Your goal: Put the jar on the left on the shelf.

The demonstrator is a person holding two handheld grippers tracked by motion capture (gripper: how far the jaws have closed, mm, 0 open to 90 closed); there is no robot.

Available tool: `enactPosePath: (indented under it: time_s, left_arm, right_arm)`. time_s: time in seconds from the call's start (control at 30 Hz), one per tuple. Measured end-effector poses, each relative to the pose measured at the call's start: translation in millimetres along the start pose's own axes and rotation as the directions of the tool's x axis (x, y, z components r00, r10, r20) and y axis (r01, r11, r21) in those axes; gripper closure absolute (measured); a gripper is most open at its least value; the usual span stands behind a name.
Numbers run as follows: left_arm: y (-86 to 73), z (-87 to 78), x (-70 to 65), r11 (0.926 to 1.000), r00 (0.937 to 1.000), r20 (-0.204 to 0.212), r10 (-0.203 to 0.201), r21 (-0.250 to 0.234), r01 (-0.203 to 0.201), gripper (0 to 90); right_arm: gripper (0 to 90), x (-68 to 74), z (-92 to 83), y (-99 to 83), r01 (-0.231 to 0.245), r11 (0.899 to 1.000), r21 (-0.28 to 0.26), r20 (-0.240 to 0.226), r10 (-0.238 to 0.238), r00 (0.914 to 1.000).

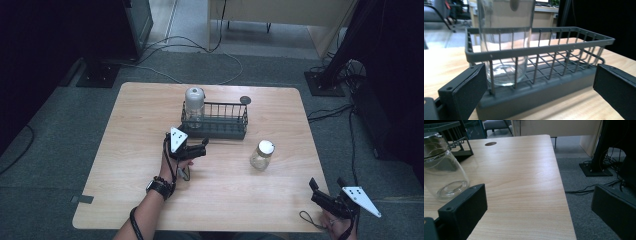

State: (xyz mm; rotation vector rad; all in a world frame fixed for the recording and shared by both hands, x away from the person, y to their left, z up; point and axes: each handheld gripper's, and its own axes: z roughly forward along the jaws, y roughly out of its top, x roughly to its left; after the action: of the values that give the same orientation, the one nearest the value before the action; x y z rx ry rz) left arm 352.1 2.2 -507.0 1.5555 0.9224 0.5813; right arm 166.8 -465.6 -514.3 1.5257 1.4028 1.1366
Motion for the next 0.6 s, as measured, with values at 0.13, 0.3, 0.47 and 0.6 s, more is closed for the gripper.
enactPosePath:
  time_s: [0.13, 0.3, 0.47, 0.6]
  left_arm:
    - [-2.5, -1.1, 1.4, 0.9999, 0.9997, 0.024, -0.012, 0.013, 0.012, 0.0]
    - [-4.5, -2.0, 0.5, 0.9986, 0.9974, 0.072, 0.003, 0.053, -0.007, 0.0]
    - [-4.9, -3.3, 2.1, 0.9983, 0.9971, 0.075, 0.006, 0.058, -0.010, 0.0]
    - [-6.1, -6.7, 6.2, 0.9983, 0.9961, 0.088, -0.002, 0.057, -0.003, 0.0]
  right_arm:
    - [0.1, 0.2, 0.0, 0.0, 0.002, 1.000, 0.001, 0.000, -0.002, 1.0000]
    - [0.1, 0.3, 0.0, 0.0, 0.000, 1.000, 0.002, 0.002, 0.000, 1.0000]
    - [0.1, 0.4, 0.0, -0.1, 0.003, 1.000, 0.001, 0.003, -0.003, 1.0000]
    - [0.1, 0.4, 0.0, -0.1, 0.003, 1.000, 0.001, 0.004, -0.003, 1.0000]
